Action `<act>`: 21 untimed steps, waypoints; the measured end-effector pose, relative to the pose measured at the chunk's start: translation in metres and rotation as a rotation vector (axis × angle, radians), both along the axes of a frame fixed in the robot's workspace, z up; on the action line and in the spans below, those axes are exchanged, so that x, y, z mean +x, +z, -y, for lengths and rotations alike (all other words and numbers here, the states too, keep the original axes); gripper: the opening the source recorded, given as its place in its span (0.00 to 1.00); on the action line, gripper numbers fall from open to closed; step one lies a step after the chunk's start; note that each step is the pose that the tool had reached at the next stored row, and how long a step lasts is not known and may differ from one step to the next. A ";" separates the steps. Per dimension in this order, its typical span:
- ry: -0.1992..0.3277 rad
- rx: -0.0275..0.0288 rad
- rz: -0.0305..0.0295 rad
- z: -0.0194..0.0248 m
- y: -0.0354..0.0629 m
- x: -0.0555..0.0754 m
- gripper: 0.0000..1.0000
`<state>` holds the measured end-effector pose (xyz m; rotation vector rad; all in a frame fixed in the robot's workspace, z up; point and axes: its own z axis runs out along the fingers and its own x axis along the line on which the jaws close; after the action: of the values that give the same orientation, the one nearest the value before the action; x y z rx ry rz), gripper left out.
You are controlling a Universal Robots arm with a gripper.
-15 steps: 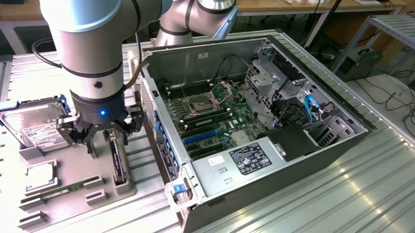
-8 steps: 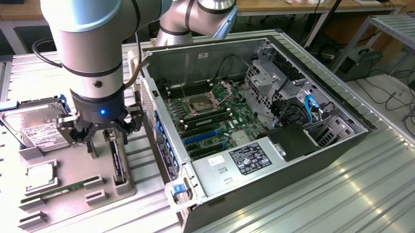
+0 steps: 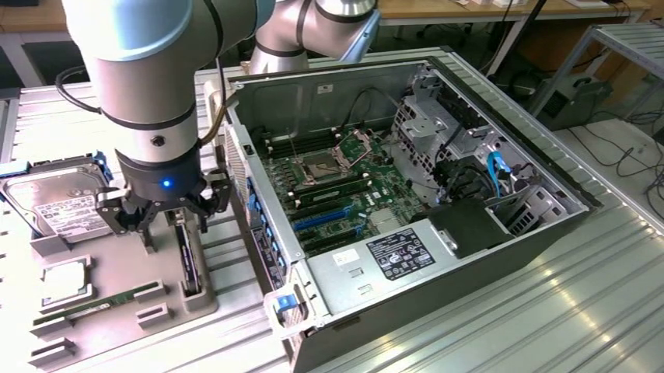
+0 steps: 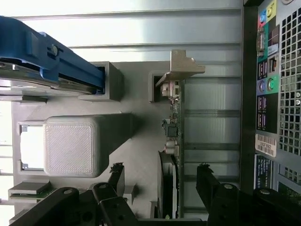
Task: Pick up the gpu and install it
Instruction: 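Pick up the gpu and move the gpu toward the slot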
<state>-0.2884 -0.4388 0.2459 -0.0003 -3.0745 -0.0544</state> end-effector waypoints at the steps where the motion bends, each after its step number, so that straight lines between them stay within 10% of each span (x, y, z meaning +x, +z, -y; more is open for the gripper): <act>1: 0.000 0.0001 0.0021 0.0000 -0.0012 0.000 0.72; 16: -0.043 -0.0017 0.0052 -0.0038 -0.0221 -0.001 0.72; 21: -0.059 -0.0019 0.0051 0.0059 -0.0279 -0.001 0.72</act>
<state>-0.2898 -0.4447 0.2180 -0.0911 -3.0793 -0.0546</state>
